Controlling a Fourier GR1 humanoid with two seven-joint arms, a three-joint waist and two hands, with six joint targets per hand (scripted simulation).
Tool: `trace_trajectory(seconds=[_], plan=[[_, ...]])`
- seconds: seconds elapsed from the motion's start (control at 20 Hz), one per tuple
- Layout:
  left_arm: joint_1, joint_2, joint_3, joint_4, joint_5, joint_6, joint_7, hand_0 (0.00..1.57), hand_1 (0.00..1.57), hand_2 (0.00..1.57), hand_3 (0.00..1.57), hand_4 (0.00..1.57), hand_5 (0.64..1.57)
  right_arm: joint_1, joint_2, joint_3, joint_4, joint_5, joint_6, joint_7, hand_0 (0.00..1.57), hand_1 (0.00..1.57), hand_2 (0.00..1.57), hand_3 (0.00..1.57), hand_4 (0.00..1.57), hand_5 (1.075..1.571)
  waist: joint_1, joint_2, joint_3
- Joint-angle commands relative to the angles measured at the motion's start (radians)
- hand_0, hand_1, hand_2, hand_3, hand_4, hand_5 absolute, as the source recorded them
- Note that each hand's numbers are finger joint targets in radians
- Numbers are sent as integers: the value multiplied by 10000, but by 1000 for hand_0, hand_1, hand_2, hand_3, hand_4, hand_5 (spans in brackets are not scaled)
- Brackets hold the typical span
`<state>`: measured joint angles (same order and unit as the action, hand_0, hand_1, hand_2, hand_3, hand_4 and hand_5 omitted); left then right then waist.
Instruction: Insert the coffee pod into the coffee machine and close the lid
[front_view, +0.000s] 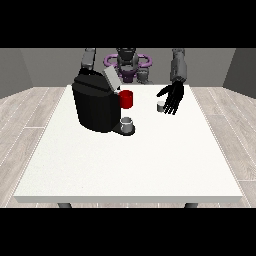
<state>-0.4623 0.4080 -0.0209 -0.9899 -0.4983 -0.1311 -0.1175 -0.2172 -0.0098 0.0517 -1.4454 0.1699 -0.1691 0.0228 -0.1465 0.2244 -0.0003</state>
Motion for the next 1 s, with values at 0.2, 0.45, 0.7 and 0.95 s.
trace_trajectory(seconds=[0.2,0.45,0.7,0.95], plan=[[-460,-489,-668,718,-1617,1306,-401,888,888,963,816,384,1571,-203,14,-159,892,47,5,-203,0,0,0,0,0,1571,201,-271,2],[-1062,-89,-857,1448,-2425,1259,-424,924,924,1016,845,413,1571,-586,-110,-160,1197,0,131,-224,0,0,0,0,0,1571,58,41,3],[-919,-204,-1520,1747,-3353,1077,-118,912,912,1036,891,335,1571,-303,57,-355,1811,-282,190,-1112,0,0,0,0,0,1571,104,-106,6],[-982,-210,-1757,1838,-3795,449,-75,730,730,961,849,392,1571,-199,-485,-953,2561,-744,601,-1478,0,0,0,0,0,1571,382,-583,8]])
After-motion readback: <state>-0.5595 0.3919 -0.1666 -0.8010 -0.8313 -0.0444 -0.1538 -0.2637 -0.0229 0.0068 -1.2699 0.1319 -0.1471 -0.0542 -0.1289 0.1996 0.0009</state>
